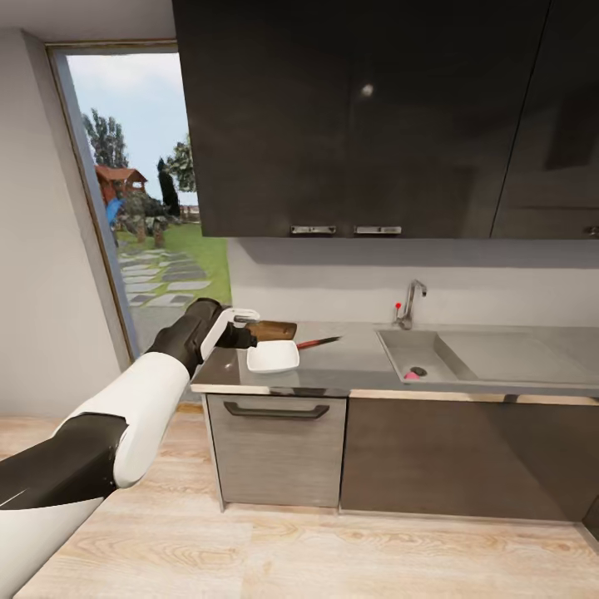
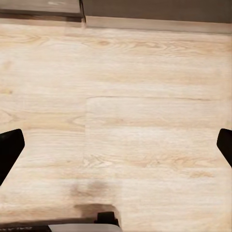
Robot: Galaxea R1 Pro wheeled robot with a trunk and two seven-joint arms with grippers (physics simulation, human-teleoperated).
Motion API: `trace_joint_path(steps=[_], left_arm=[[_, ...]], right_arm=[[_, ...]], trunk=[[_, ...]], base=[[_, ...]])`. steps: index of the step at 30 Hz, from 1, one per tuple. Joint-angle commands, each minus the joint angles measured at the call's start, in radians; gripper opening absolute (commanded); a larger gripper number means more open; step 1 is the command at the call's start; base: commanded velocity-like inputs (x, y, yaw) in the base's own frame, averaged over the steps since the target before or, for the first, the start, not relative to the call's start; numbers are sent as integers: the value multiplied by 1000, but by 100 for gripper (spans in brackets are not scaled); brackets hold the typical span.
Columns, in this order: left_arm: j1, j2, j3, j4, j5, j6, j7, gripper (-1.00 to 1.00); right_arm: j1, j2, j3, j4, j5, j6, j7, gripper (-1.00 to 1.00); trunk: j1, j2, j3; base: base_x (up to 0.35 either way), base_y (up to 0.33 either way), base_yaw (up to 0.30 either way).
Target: In the kitchen, take the Vidalia onion out of the sink, dice it on the chopping board with the paring knife, put the diced onion into the bowl on the countertop, then place both the paring knife and the chopping board into the sink.
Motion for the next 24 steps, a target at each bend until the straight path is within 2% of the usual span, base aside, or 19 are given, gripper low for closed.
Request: trace_joint_path(steps=[1, 10, 17, 24], left_arm=[[0, 1, -4, 0, 0, 4, 0, 100], [0, 0, -3, 39, 5, 0, 0, 100], [0, 1, -3, 46, 38, -1, 0, 100], [1, 2, -3, 53, 48, -1, -2, 100]], right_arm=[[0, 0, 0, 1, 0, -3, -2, 100], [0, 0, 0, 1, 0, -3, -2, 100], [0, 0, 0, 1, 0, -3, -2, 100], [0, 0, 0, 1, 0, -3, -2, 100]], trunk=[[0, -1, -1], [0, -1, -11], [0, -1, -20], [0, -1, -28]], base=[[1, 0, 0], [0, 0, 0], [3, 0, 0], [159, 50, 0]])
